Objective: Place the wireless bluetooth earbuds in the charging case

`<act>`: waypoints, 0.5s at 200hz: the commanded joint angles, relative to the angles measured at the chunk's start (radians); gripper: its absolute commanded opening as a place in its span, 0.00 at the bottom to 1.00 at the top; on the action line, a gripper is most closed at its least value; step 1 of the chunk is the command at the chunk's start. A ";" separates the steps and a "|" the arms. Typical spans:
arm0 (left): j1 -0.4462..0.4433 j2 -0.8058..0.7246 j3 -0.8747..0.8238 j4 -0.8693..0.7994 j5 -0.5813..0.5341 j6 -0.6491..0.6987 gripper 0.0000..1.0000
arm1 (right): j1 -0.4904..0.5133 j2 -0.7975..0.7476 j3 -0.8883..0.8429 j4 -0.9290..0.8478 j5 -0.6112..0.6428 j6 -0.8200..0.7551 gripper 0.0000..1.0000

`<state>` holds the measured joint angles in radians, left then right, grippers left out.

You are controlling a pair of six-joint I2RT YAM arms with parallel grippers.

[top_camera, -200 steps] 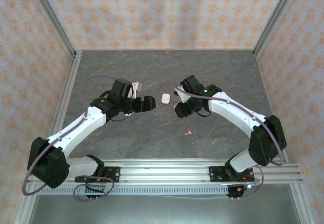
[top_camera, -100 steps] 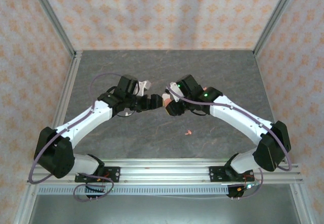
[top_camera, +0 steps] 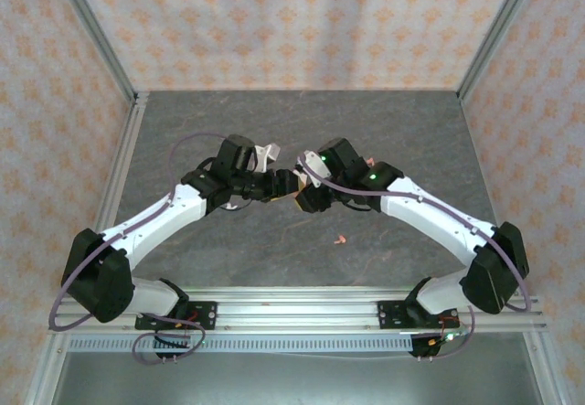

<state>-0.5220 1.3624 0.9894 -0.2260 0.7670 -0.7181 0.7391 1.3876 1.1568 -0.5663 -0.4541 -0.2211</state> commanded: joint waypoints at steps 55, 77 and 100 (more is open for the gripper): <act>-0.018 -0.111 -0.106 0.113 -0.059 -0.067 0.21 | 0.005 -0.066 -0.032 0.069 -0.017 0.070 0.29; -0.017 -0.134 -0.119 0.143 -0.088 -0.085 0.14 | 0.005 -0.084 -0.037 0.075 -0.014 0.101 0.50; -0.018 -0.145 -0.137 0.168 -0.147 -0.108 0.03 | 0.005 -0.118 -0.050 0.103 -0.002 0.149 0.64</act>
<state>-0.5396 1.2430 0.8833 -0.1135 0.7063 -0.7898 0.7490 1.3346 1.1297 -0.5125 -0.4786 -0.1352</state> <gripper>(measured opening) 0.194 0.582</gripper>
